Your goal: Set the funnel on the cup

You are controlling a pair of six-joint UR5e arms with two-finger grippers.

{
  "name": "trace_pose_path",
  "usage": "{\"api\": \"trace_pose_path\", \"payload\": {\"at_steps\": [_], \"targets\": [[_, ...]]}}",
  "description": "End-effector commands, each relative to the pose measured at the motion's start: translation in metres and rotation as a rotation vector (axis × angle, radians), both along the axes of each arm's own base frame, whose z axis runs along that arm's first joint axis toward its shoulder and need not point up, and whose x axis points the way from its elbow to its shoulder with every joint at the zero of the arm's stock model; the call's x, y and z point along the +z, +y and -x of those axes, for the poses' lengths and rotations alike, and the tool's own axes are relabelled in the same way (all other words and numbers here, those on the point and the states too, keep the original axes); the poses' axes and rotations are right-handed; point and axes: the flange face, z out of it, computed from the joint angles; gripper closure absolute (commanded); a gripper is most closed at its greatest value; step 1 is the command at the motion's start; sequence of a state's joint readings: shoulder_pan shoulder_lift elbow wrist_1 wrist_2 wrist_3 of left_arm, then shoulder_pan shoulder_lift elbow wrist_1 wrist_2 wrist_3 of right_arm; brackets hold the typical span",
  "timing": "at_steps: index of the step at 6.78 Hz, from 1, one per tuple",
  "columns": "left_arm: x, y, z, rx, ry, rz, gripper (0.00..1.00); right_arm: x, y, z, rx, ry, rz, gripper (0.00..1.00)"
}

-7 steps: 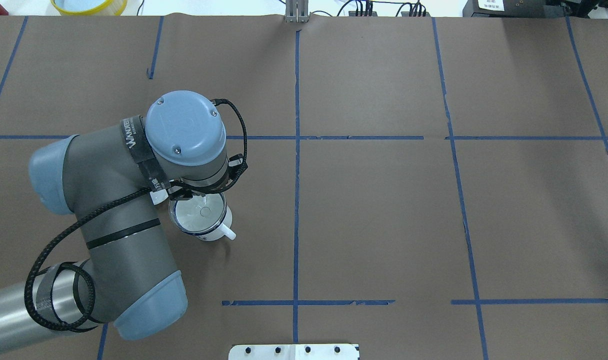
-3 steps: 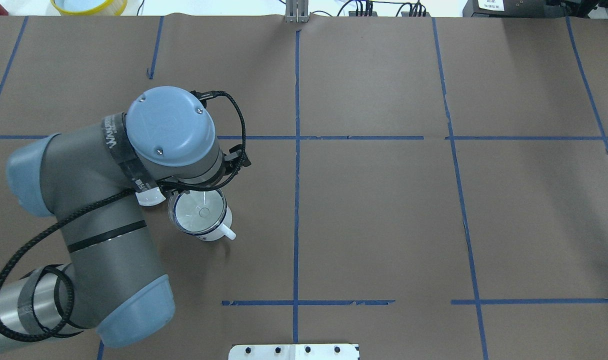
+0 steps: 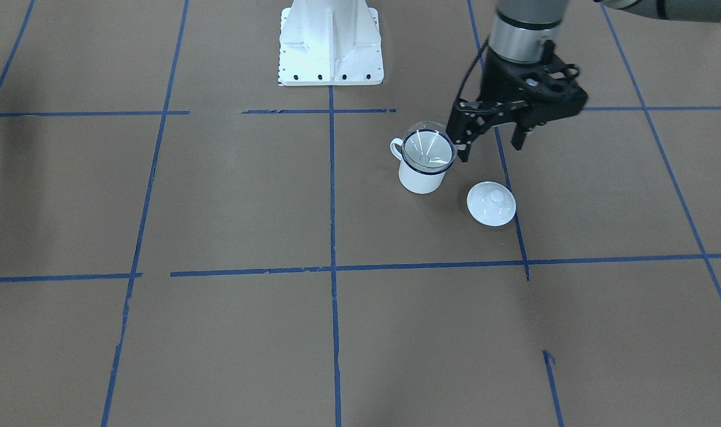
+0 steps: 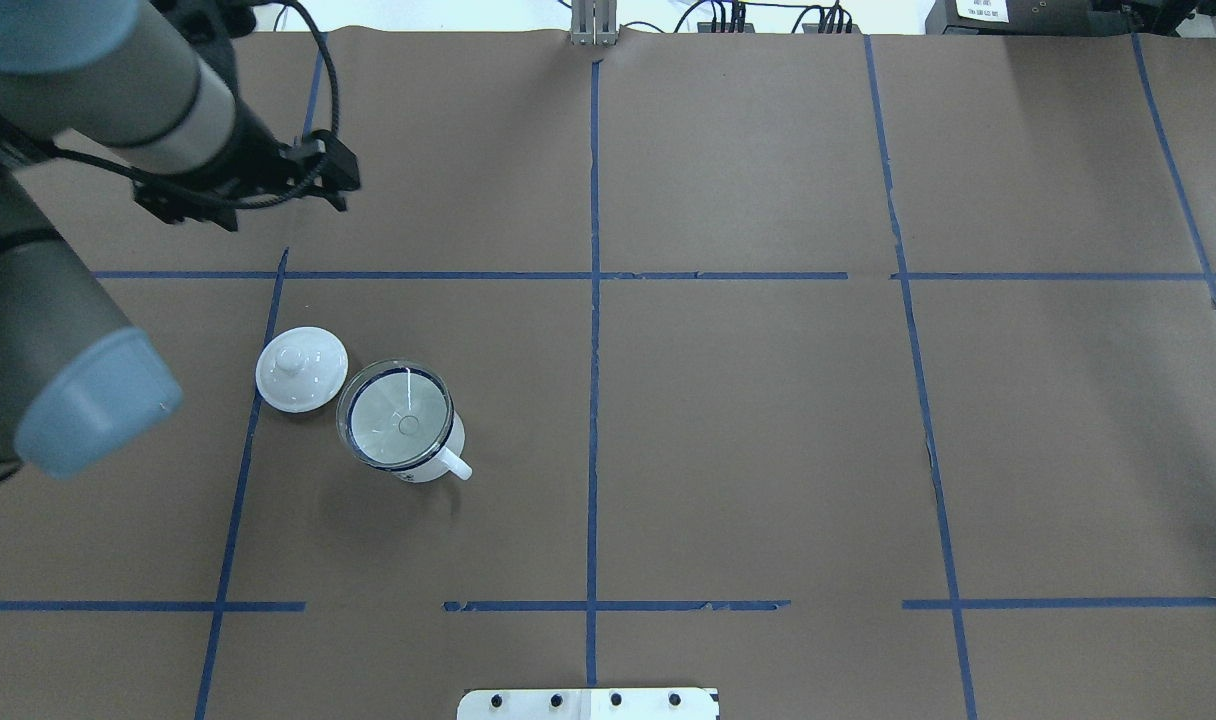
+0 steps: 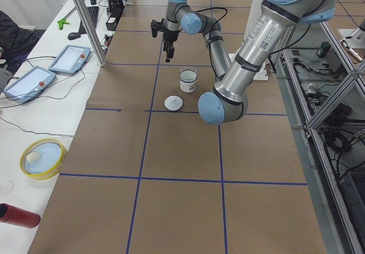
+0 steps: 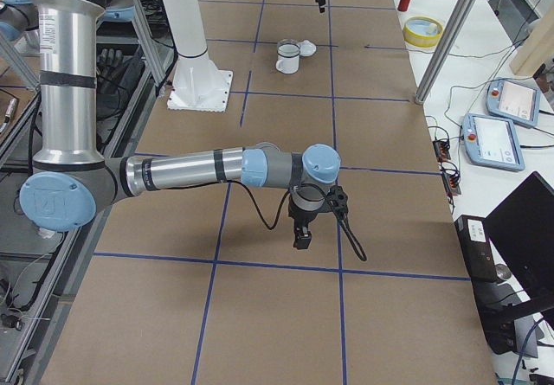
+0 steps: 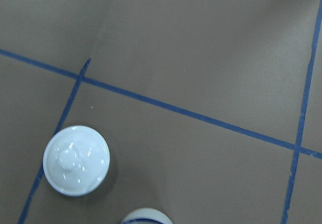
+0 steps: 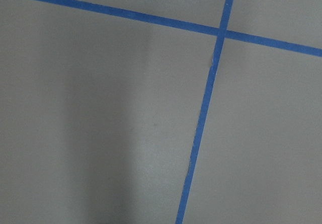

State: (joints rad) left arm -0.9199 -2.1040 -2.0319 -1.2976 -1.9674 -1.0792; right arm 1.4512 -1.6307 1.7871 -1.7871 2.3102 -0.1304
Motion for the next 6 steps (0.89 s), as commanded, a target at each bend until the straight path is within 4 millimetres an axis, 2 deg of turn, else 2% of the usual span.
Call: {"api": "trace_pose_path", "payload": {"at_steps": [1,2,3,4,5,6], "targets": [[0.118,-0.08,0.124,0.117,-0.066,-0.056,0.0,0.0,0.0,0.0,0.0,0.0,0.0,0.0],[0.169,-0.112,0.19,0.158,-0.124,-0.071,0.0,0.0,0.0,0.0,0.0,0.0,0.0,0.0],[0.221,-0.123,0.242,0.228,-0.147,-0.079,0.0,0.0,0.0,0.0,0.0,0.0,0.0,0.0],[0.27,-0.106,0.276,0.297,-0.156,-0.088,0.0,0.0,-0.001,0.0,0.0,0.0,0.0,0.0],[0.324,-0.071,0.3,0.345,-0.104,-0.069,0.0,0.0,0.0,0.0,0.0,0.0,0.0,0.0],[0.362,-0.044,0.328,0.371,-0.102,-0.09,0.0,0.0,0.0,0.0,0.0,0.0,0.0,0.0]]}}
